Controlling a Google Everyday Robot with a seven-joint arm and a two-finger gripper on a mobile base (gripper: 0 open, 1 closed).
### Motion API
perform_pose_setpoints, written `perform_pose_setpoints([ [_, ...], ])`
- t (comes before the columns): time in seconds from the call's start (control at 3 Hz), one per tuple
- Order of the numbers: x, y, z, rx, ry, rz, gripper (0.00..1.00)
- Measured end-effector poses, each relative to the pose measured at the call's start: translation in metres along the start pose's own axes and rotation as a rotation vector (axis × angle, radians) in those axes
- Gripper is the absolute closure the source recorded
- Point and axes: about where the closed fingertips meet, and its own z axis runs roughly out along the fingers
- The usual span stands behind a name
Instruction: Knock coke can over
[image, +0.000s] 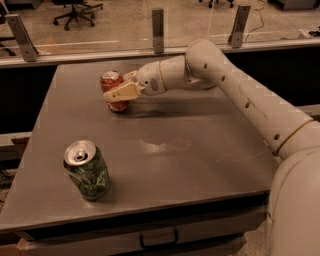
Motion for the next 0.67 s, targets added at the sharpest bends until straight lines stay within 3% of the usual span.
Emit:
perform_pose_setpoints([
  [0.33,-0.008,0.003,-0.033,0.055,0.033,-0.042,0.88],
  [0.67,-0.025,0.005,-0.075,0.134,0.174,-0.161,1.00],
])
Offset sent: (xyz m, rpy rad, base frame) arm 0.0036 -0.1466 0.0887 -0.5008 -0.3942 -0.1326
